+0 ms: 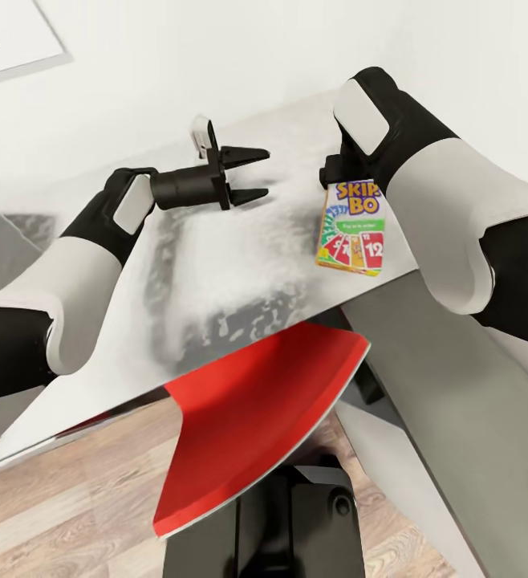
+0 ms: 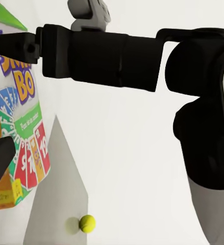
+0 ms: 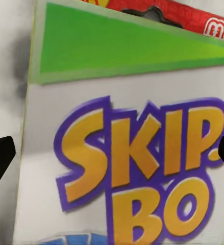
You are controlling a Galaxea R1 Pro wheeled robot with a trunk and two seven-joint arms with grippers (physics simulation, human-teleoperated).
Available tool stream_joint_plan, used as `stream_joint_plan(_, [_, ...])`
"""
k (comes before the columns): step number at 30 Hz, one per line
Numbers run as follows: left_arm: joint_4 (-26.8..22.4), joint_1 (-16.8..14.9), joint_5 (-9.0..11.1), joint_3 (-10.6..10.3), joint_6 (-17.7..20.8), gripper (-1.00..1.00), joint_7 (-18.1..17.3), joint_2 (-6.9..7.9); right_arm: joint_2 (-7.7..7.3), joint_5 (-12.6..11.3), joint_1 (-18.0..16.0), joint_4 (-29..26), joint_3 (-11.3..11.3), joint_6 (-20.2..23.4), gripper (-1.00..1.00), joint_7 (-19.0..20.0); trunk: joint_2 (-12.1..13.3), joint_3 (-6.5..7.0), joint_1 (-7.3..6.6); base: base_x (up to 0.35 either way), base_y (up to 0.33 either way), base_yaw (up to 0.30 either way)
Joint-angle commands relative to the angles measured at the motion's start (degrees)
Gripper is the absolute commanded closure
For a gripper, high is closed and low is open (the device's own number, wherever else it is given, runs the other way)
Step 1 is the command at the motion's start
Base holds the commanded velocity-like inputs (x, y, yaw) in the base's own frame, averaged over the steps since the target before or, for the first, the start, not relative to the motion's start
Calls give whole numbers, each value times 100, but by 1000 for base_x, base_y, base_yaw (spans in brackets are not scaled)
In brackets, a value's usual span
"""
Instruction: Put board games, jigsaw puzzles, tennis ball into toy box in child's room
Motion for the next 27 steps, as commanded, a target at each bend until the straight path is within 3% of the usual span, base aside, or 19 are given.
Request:
stream_joint_plan(1, [4, -3, 6, -14, 26, -100, -20, 1, 0, -58, -4, 0, 26, 13, -100, -52, -10, -7, 3, -85, -48, 0])
stream_joint_plan(12, [4, 13, -2, -13, 26, -100, -20, 6, 0, -58, -4, 0, 26, 13, -100, -52, -10, -7, 3, -141, -36, 0])
stream_joint_plan(27, [2, 20, -9, -21, 26, -100, -20, -1, 0, -58, -4, 0, 26, 13, -100, -52, -10, -7, 3, -13, -103, 0])
